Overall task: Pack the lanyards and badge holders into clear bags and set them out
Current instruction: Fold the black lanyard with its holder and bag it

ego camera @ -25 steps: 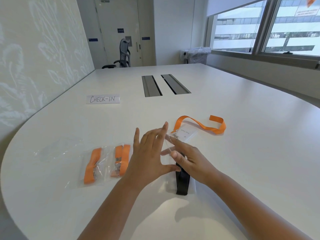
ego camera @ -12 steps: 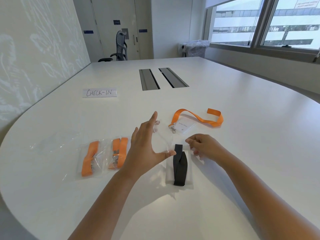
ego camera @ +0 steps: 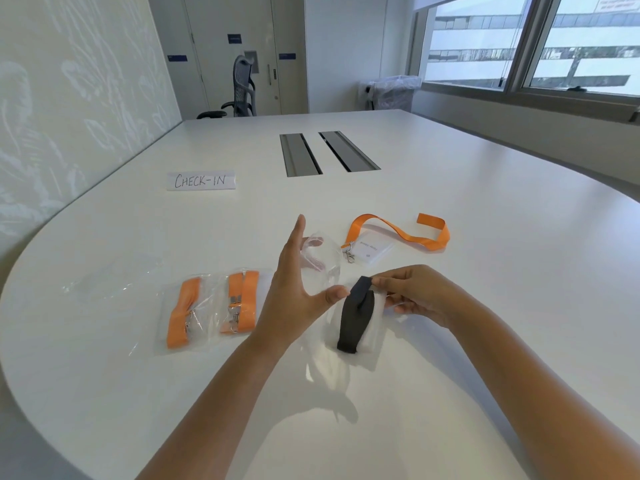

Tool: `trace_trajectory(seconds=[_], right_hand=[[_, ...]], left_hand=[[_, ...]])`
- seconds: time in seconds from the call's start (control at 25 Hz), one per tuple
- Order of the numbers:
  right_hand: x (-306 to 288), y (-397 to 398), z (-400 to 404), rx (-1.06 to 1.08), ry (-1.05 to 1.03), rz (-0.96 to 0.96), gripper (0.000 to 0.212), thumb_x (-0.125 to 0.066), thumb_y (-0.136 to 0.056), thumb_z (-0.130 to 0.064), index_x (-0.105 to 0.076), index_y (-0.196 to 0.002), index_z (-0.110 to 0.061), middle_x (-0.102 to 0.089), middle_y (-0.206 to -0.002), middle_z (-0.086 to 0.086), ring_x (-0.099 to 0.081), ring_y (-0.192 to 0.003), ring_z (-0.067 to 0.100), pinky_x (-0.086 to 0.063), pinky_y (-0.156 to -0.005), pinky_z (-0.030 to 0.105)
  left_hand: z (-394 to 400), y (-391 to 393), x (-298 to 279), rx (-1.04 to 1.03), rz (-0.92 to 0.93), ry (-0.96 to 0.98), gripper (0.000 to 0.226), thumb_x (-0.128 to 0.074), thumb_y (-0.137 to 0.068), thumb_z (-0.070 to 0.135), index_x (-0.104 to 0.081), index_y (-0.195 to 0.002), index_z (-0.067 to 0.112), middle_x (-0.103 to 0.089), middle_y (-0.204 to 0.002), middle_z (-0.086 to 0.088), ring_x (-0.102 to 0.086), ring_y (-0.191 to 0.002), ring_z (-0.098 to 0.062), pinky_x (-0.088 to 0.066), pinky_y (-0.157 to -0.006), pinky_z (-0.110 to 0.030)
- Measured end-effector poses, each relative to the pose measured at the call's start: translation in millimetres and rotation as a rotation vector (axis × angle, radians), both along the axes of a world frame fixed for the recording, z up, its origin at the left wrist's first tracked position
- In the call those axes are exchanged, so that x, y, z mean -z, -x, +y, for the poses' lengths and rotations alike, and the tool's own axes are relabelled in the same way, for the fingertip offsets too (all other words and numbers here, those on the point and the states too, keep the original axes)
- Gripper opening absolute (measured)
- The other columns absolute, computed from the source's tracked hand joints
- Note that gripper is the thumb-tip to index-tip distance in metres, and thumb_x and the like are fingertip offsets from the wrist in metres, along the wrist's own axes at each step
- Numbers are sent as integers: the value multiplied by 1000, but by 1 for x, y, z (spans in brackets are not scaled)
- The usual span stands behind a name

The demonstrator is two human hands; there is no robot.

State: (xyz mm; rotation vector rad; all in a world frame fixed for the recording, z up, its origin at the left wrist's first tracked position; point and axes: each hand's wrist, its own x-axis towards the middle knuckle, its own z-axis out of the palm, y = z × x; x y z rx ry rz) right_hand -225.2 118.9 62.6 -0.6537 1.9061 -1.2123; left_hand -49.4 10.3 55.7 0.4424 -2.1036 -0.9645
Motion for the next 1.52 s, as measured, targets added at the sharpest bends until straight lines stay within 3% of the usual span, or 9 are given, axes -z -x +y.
trace_trajectory(seconds=[0.08,0.16,0.24,0.4,0.52,0.68,0.88,1.2,1.52], right_hand=[[-5,2,2,102,80,19,7,-68,-82,-22,-72,-86,-17,-71,-78,3,-64,-58,10,-49,-47,16],[-10,7,6,258,234,23,13,-67,-84,-20,-72,-94,-12,-70,-79,4,-66,-60,9,-50,-49,17],[-14,12,12,423,421,-6,18,-66,-85,-18,-70,-100,-9,-70,-83,5,-68,-65,12,-52,-51,18],[-20,12,20,514,672,-51,20,-65,-86,-21,-70,-104,-14,-71,-98,10,-71,-84,21,-54,-60,19],[-21,6,18,494,718,-26,21,-66,-85,-19,-69,-106,-15,-72,-96,10,-71,-84,21,-54,-60,20],[-19,-2,9,477,698,72,26,-67,-84,-14,-67,-111,-13,-71,-80,4,-71,-71,14,-54,-55,19],[-10,-13,1,382,647,192,27,-66,-85,-13,-66,-112,-14,-71,-74,3,-70,-69,11,-54,-55,18],[-6,-19,-1,274,568,217,24,-65,-85,-11,-68,-109,-16,-70,-65,-8,-70,-66,9,-54,-55,17],[-1,-27,-4,201,512,269,23,-65,-85,-14,-68,-107,-17,-70,-65,-10,-69,-64,8,-54,-57,15]], left_hand=[[2,2,0,-48,-10,31,108,-45,-49,88,-6,-136,38,-31,-127,31,-41,-109,18,-33,-93,-5],[2,4,1,-187,-57,187,107,-57,-57,74,-8,-141,29,-45,-128,8,-51,-101,-3,-42,-96,-34],[-1,6,1,-335,-160,312,109,-65,-61,64,-9,-145,24,-47,-131,-1,-52,-108,-17,-40,-94,-46],[-2,9,7,-361,-321,342,113,-60,-61,70,7,-144,32,-42,-136,2,-49,-115,-19,-37,-96,-44],[0,14,13,-357,-383,341,116,-56,-60,74,9,-145,31,-43,-135,4,-50,-114,-17,-34,-92,-41],[-2,17,18,-412,-400,312,116,-56,-59,75,5,-146,28,-44,-137,3,-47,-120,-19,-34,-93,-41],[-5,18,19,-473,-428,280,117,-45,-54,81,1,-147,26,-45,-136,2,-43,-123,-21,-33,-94,-42],[0,18,18,-403,-480,268,123,-34,-45,86,10,-145,30,-46,-135,2,-44,-122,-21,-31,-99,-45],[3,19,16,-315,-470,216,106,-37,-47,84,26,-125,50,-41,-140,2,-38,-129,-21,-18,-111,-51]])
